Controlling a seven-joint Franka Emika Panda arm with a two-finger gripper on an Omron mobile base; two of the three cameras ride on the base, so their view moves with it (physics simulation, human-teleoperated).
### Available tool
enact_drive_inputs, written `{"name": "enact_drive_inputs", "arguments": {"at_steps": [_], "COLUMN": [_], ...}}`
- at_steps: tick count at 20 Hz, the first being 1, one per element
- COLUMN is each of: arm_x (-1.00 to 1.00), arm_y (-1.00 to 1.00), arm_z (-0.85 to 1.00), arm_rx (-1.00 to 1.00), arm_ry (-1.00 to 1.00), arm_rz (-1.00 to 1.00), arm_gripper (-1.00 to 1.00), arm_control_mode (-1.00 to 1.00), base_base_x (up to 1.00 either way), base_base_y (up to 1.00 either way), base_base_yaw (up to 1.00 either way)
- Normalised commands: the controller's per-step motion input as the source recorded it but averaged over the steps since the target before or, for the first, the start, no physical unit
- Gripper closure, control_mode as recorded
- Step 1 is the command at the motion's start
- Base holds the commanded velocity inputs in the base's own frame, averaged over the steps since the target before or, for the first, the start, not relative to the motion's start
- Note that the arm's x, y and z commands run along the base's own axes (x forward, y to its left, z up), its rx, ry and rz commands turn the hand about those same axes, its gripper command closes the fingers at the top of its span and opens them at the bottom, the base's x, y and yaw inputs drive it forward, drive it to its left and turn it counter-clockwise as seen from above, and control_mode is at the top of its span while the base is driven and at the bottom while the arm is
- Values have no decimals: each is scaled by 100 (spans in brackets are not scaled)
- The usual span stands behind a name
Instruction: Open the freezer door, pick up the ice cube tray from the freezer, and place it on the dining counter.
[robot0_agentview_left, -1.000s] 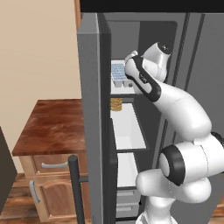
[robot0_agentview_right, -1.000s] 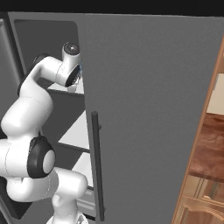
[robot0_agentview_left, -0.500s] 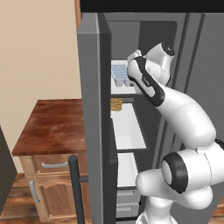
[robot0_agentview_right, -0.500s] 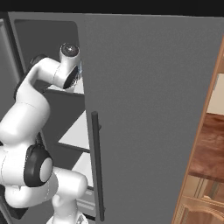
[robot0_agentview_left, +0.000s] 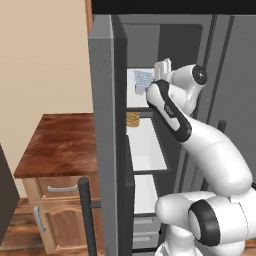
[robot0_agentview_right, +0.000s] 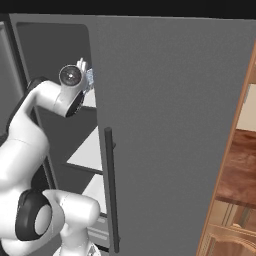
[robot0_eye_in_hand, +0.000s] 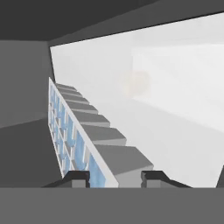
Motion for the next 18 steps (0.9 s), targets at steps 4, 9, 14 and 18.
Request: {"name": "enact_drive_inputs", "arguments": {"at_steps": [4,9,14,18], "arm_x": [0,-3,-26,-37], "arm_y": [0,0,0,-1], "arm_z": [32,36,29,19], "arm_rx": [3,0,0,0], "arm_ry": [-10,0,12,22], "arm_rz": [-7,-1,1,4], "arm_gripper": [100,100,100,100], "arm_control_mode": [-100,-100,-100,-100], "base_base_x": [0,0,0,0], "base_base_y": [0,0,0,0], "base_base_yaw": [0,0,0,0]}}
